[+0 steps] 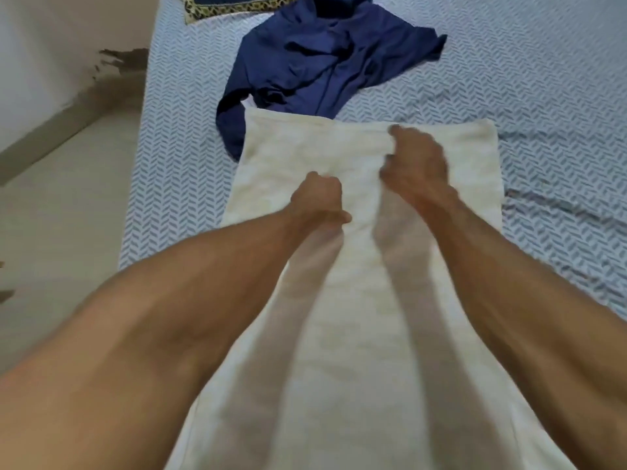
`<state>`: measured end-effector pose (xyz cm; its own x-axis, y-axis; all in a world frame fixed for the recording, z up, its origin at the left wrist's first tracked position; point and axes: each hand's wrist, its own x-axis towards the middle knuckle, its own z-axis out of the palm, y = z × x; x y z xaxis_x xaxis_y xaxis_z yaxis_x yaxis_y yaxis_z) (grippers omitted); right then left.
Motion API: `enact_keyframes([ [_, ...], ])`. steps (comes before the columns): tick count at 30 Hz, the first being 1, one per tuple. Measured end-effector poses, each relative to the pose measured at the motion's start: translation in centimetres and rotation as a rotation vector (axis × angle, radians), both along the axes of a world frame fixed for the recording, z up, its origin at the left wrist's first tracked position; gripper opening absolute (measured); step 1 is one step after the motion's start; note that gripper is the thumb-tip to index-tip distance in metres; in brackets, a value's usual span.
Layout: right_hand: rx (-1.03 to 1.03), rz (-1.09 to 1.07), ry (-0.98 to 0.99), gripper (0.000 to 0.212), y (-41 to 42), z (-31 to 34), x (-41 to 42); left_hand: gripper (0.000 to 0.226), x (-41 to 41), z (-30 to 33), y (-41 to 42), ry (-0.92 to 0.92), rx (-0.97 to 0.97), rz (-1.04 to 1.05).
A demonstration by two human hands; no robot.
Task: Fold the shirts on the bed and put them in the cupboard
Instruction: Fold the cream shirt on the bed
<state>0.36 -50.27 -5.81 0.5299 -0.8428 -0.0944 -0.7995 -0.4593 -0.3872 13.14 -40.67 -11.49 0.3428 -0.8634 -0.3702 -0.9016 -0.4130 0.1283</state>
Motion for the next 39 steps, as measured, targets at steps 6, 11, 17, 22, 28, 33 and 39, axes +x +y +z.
enact_keyframes([
  [6, 0.011, 0.36, 0.424, 0.046, 0.1, -2.9, 9.0, 0.023, 6.2, 0.4, 3.8, 0.422, -0.381, 0.224],
  [11, 0.149, 0.301, 0.332, 0.051, -2.7, -3.7, 7.1, 0.014, 15.3, -0.9, 4.0, 0.171, -0.712, 0.762],
  [17, 0.046, 0.323, 0.433, 0.04, -2.5, -4.3, 8.3, 0.008, 18.9, -0.7, -0.1, 0.278, -0.63, 0.824],
  [22, 0.0, 0.359, 0.457, 0.045, -1.5, -5.0, 8.7, 0.013, 19.9, 0.1, -0.8, 0.16, -0.729, 0.852],
  [28, -0.037, 0.316, 0.44, 0.041, -1.1, -5.7, 8.9, 0.026, 18.7, -1.4, 2.0, 0.169, -0.602, 0.741],
  [33, -0.05, 0.275, 0.454, 0.054, 0.0, -6.1, 9.0, 0.055, 14.5, 1.2, 11.9, 0.496, -0.47, 0.522],
  [39, 0.042, 0.151, 0.337, 0.049, 8.3, -3.8, 8.0, 0.068, 9.0, 2.1, 28.8, 0.43, -0.114, 0.478],
])
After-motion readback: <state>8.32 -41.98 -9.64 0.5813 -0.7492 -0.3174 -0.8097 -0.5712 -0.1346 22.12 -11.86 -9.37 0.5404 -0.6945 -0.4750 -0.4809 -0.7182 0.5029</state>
